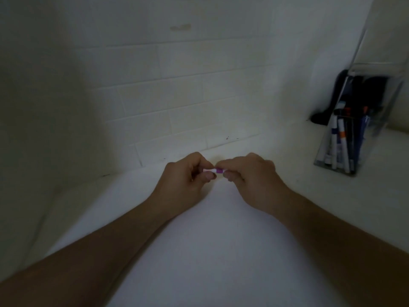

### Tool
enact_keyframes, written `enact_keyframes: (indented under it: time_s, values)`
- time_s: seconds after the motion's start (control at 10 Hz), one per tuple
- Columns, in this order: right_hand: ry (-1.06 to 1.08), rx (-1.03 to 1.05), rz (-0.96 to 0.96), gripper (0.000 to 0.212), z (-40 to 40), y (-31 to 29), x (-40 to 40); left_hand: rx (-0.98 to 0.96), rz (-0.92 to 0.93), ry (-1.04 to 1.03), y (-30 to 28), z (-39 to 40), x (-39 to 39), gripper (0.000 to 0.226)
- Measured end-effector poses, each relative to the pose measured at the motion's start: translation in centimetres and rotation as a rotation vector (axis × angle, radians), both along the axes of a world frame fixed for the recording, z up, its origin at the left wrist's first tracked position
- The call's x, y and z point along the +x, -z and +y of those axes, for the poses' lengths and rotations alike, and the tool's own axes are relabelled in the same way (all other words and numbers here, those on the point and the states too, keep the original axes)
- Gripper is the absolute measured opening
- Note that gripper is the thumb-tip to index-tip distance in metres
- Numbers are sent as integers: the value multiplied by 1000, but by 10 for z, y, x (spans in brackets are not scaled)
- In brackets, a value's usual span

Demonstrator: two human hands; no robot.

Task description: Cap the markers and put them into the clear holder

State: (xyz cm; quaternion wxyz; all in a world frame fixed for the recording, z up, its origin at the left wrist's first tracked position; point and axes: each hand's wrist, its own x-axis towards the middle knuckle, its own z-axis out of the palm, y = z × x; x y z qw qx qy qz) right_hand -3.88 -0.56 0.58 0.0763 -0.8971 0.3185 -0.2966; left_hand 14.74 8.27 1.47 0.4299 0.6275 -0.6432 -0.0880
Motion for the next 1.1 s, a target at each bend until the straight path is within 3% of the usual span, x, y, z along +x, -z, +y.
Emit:
enact_keyframes:
  time_s: [0.1,0.2,0.3,0.4,0.5,0.6,0.7,0.9,1.0,1.1]
  values:
    - [71,-72,126,27,1,-11,-4,8,31,74,-1,-1,-7,29]
    - [115,-82,-125,17,-7,-39,-21,-16,-75,172,5,-1,-9,51]
    - [282,-131,-453,11,-20,-83,-63,-63,-394,226,14,1,-9,46]
    - [475,-237,-456,15,-31,-120,-119,-157,-563,296,19,2,-12,30]
    - [640,-370,-349,21,-50,-135,-168,-211,-599,315,20,2,-16,31]
    - [674,-286,-254,22,-61,-128,-192,-232,-612,335,20,4,-18,36]
    - [614,-174,-172,55,-60,-111,-193,-232,-625,313,20,5,-17,40]
    - [694,-181,-7,27,-59,-94,-190,-197,-605,280,16,11,-17,44]
    - [630,-160,66,35,-62,-87,-198,-211,-614,283,17,12,-16,40]
    - [608,-151,-27,49,-57,-79,-209,-233,-637,284,20,12,-18,32]
